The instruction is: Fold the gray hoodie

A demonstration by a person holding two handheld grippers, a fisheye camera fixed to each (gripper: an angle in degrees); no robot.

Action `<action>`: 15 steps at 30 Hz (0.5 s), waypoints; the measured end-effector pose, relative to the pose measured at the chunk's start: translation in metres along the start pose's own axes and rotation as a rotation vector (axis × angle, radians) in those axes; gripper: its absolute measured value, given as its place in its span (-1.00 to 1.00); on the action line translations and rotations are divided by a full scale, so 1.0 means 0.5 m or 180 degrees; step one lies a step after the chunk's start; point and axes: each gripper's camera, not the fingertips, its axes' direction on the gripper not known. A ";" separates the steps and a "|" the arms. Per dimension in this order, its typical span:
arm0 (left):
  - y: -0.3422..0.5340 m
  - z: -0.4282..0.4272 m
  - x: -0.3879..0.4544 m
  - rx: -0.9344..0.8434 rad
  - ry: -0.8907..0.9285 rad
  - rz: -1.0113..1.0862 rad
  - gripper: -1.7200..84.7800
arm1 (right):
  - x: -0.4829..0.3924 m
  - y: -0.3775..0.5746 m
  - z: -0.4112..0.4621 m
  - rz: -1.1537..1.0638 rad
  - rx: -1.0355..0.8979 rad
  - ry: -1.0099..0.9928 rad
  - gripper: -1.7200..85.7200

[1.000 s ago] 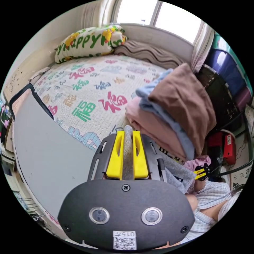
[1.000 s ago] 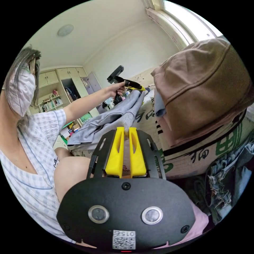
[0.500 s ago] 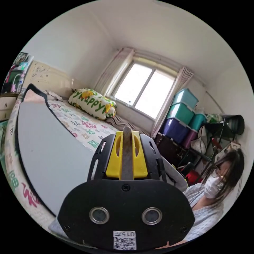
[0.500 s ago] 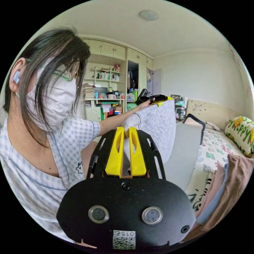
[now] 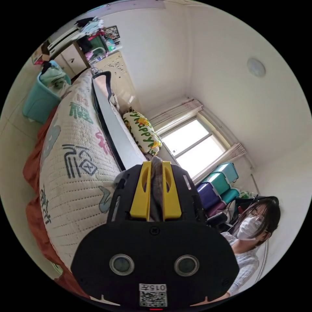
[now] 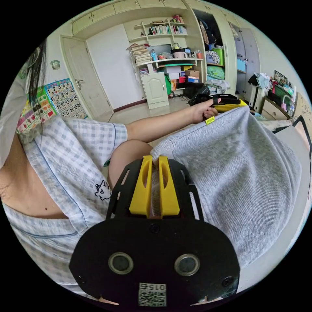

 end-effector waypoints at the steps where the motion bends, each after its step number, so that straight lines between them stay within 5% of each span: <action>1: -0.001 -0.005 0.002 -0.0021 -0.0103 -0.0017 -0.83 | -0.007 0.000 0.029 -0.0030 -0.0113 0.0108 -0.87; 8: 0.014 -0.046 0.040 -0.0093 -0.0672 -0.0089 -0.74 | -0.066 0.020 0.154 -0.0265 -0.0574 0.0730 -0.86; 15: 0.020 0.022 0.086 -0.0265 -0.0686 0.0018 -0.61 | -0.145 0.059 0.110 -0.0586 0.0018 0.0711 -0.79</action>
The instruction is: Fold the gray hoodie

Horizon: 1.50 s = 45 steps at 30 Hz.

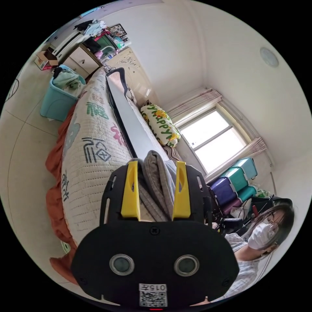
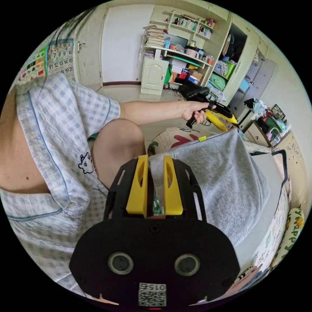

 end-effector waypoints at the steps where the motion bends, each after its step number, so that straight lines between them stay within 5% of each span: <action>1: -0.001 0.015 0.004 -0.0022 -0.0041 0.0014 -0.64 | 0.007 0.009 -0.016 0.0069 0.0162 -0.0043 -0.78; 5: -0.004 0.051 0.004 -0.0086 -0.0030 -0.0071 -0.69 | 0.026 0.032 0.016 0.0334 0.0051 0.0459 -0.77; 9: 0.000 0.079 0.004 -0.0151 -0.0016 -0.0172 -0.71 | 0.010 0.024 0.170 0.0253 -0.0880 0.0815 -0.73; 13: 0.014 0.089 0.018 -0.0083 -0.0057 -0.0198 -0.76 | -0.043 0.020 0.237 -0.0048 -0.1106 0.1286 -0.82; 21: 0.042 0.032 0.092 0.0569 -0.0635 0.0007 -0.94 | -0.014 0.042 0.213 0.0328 -0.0579 0.0336 -0.91; 29: 0.037 0.160 0.109 -0.0172 -0.0192 -0.0023 -0.73 | -0.041 0.054 0.272 0.0192 -0.0826 0.0741 -0.86; 38: 0.032 0.178 0.234 -0.0138 -0.0674 0.0485 -0.84 | -0.022 0.072 0.237 0.0309 -0.0553 0.0463 -0.88; 42: 0.043 0.266 0.212 -0.0581 -0.1253 0.0429 -0.83 | 0.007 0.072 0.264 0.0404 -0.0796 0.0400 -0.88; 45: 0.038 0.271 0.194 -0.0665 -0.1049 0.0277 -0.82 | 0.012 0.070 0.262 0.0386 -0.0828 0.0428 -0.87</action>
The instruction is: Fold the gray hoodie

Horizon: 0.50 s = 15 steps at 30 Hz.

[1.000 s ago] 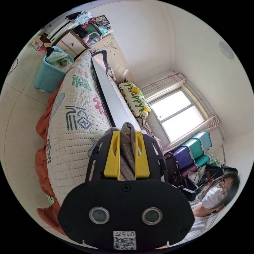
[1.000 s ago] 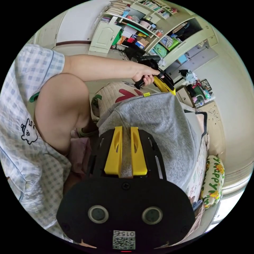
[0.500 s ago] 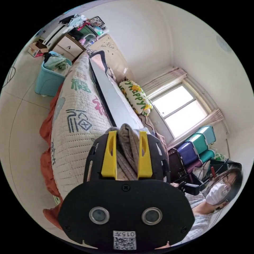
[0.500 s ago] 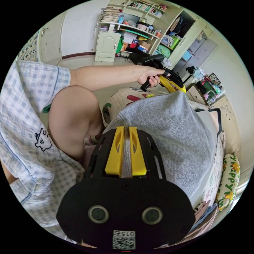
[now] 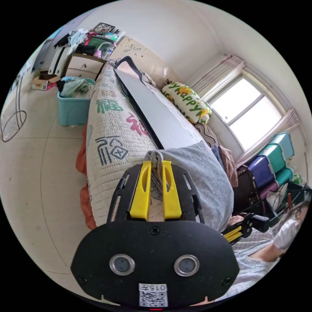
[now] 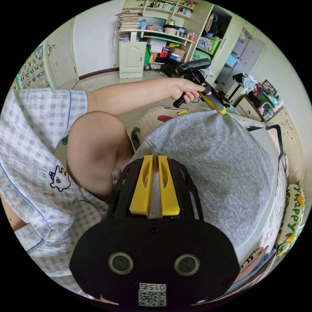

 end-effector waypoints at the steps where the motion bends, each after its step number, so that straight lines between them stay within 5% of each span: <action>1: 0.003 0.003 0.000 0.0005 -0.0010 -0.0039 -0.81 | -0.002 0.003 -0.007 -0.0030 0.0023 0.0024 -0.86; 5: 0.015 -0.020 0.012 0.0065 -0.0070 -0.0066 -0.76 | -0.004 0.023 -0.052 -0.0139 0.0103 0.0122 -0.84; 9: 0.038 -0.112 0.071 0.0296 -0.0220 0.0067 -0.73 | 0.033 0.096 -0.170 -0.0409 0.0596 -0.0575 -0.85; 15: 0.146 -0.141 0.276 0.0139 0.0242 0.1126 -0.72 | 0.210 0.232 -0.308 0.0565 0.1578 -0.0163 -0.88</action>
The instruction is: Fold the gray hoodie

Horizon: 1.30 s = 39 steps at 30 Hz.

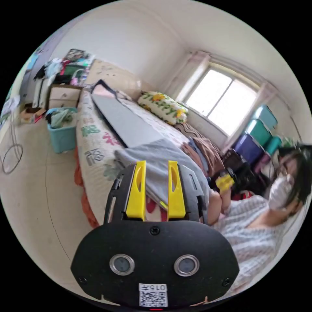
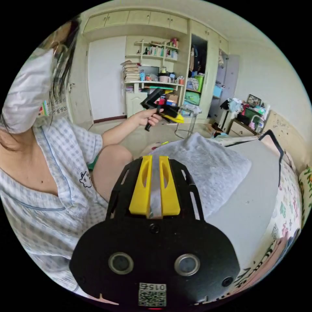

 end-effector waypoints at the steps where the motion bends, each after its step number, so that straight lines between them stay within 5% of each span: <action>1: 0.015 0.016 0.039 -0.0093 0.0143 0.0206 -0.73 | 0.028 0.004 -0.019 0.0125 0.0068 0.0135 -0.90; 8: 0.085 0.126 0.016 -0.0867 0.0188 0.0171 -0.84 | 0.108 0.001 0.042 0.0157 -0.0747 0.0038 -0.96; 16: 0.130 0.102 -0.109 -0.0349 0.0667 -0.0200 -0.94 | 0.233 -0.028 0.015 0.0511 -0.0802 -0.0573 -0.95; 23: 0.138 -0.007 -0.283 0.0685 0.0595 -0.1010 -0.66 | 0.425 -0.062 -0.128 0.1468 0.0142 -0.0532 -0.74; 31: 0.034 0.087 -0.487 0.0217 0.1078 -0.1418 -0.59 | 0.703 -0.120 -0.053 0.2426 0.0029 -0.1127 -0.53; 39: -0.036 0.134 -0.565 -0.0229 0.1225 -0.1291 -0.63 | 0.793 -0.243 0.056 0.2478 -0.0487 -0.1363 -0.48</action>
